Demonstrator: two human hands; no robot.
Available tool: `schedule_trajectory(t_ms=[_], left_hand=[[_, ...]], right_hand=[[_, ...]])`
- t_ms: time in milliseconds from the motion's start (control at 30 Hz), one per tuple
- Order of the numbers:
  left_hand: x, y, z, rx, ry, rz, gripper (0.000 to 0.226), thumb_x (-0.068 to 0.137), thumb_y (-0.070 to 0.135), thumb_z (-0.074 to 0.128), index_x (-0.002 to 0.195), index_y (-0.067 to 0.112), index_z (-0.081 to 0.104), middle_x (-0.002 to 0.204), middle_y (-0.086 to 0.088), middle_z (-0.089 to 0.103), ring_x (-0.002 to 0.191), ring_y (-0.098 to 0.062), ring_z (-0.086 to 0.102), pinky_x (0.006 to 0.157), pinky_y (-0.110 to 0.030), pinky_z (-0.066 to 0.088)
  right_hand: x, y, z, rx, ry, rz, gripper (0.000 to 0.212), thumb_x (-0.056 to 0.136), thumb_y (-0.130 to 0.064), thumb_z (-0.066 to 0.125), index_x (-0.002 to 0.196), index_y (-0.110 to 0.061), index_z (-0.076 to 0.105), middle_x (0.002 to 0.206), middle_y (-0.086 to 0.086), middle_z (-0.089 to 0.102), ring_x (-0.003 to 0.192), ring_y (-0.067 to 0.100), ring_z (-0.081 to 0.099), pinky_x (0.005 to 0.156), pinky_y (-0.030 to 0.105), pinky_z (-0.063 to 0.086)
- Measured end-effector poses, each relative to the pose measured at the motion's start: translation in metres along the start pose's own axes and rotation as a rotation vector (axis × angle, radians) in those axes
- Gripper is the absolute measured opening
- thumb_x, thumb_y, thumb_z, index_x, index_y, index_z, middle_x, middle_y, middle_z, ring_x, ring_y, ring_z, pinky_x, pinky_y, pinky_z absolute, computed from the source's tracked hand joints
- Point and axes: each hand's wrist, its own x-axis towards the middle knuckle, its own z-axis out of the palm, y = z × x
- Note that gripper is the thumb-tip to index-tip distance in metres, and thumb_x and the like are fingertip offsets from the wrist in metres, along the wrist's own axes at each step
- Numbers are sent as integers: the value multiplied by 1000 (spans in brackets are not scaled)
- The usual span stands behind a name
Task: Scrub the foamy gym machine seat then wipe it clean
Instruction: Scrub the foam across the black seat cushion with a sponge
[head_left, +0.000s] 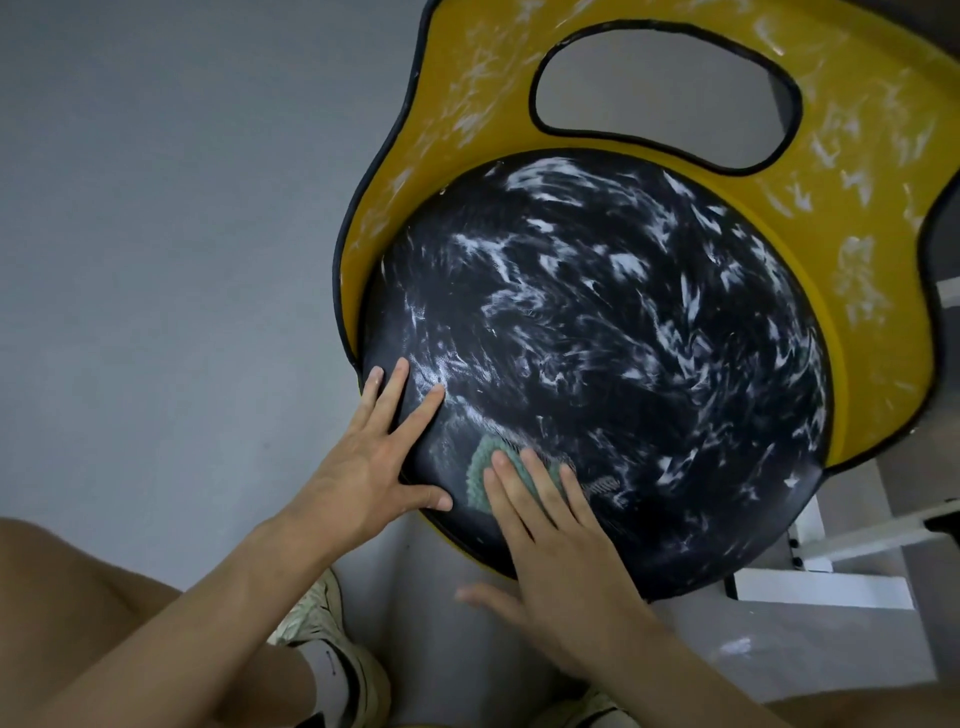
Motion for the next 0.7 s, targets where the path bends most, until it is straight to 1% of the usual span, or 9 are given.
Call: schedule_trajectory(t_ms=[100,167,333,367,467,567,633,700], left_hand=[[3,1,-1,32,-23,-11,116,75,66,73,152,49,-12,156,16,-43,143,-9,-41,123,-37,-2],[4,1,-1,42,-22,-10,116,75,66,73,150,50,-14,155,16,-44,143,-10,-41,123,-37,-2],[1,0,-1,39,18,17,114,75,68,71,153,48,-10,153,20,-44,143,-8,-41,122,-34,0],[1,0,-1,41,19,20,114,75,68,71,154,48,-9,153,20,-44,143,-8,-41,122,-34,0],[1,0,-1,44,5,9,114,75,68,71,152,50,-11,154,19,-44,142,-8,-41,122,-36,2],[1,2,-2,47,-3,10,114,74,68,71,149,52,-14,153,19,-45,142,-8,-41,121,-34,-1],[-1,1,-2,42,17,9,114,73,70,70,149,52,-13,154,19,-44,143,-7,-41,119,-32,-2],[-2,-1,-1,62,43,12,115,71,76,64,151,50,-15,156,17,-41,144,-7,-39,119,-32,-4]], right_hand=[[-11,2,4,1,7,-2,102,93,-84,23,159,-7,26,169,9,17,156,30,14,118,55,16],[3,0,3,6,0,10,103,93,-84,22,159,-6,26,169,10,17,156,31,12,118,56,15],[60,-12,-8,100,32,37,102,93,-84,14,161,-9,12,170,6,3,157,24,-9,125,53,5],[61,-12,-8,99,31,40,102,93,-84,14,161,-9,12,170,6,3,157,24,-8,125,53,4],[35,-9,-4,47,5,13,101,93,-83,20,160,-8,22,169,8,14,157,28,6,121,54,10],[6,-7,6,12,-9,-19,101,93,-84,21,158,-7,29,168,9,20,156,31,15,117,56,16],[3,-7,8,-1,-10,-30,101,93,-84,20,158,-8,30,168,9,21,155,31,16,116,57,17],[17,-8,7,-31,-22,-45,100,93,-83,19,159,-8,25,168,10,18,156,32,11,118,58,15]])
